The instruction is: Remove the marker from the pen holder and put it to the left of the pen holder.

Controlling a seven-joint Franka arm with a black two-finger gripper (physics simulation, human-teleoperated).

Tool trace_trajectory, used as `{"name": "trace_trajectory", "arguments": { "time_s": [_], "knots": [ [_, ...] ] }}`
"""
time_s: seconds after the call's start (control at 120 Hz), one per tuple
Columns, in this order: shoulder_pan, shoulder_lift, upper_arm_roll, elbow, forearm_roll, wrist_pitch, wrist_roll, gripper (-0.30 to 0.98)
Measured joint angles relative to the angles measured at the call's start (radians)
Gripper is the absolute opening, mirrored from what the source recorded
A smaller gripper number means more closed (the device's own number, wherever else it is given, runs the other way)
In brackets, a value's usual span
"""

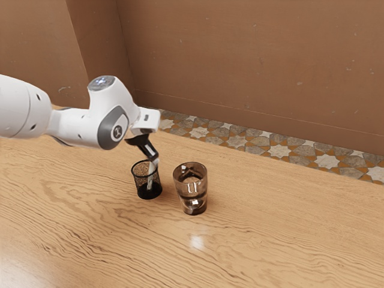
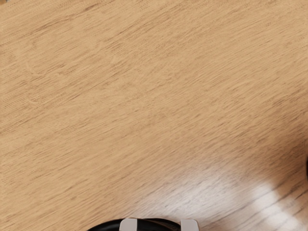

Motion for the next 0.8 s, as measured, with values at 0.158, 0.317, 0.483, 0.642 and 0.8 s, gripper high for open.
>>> {"name": "trace_trajectory", "arguments": {
  "time_s": [0.158, 0.317, 0.483, 0.642, 0.8],
  "knots": [
    [-0.007, -0.114, 0.006, -0.029, 0.036, 0.009, -0.007, -0.08],
    [0.018, -0.302, -0.001, -0.032, 0.133, -0.035, -0.029, -0.09],
    [0.157, -0.257, 0.0, 0.125, 0.251, -0.295, -0.089, -0.1],
    [0.265, -0.043, 0.003, 0.259, 0.285, -0.569, -0.137, -0.09],
    [0.308, 0.133, 0.002, 0.343, 0.278, -0.796, -0.166, -0.08]
  ]
}}
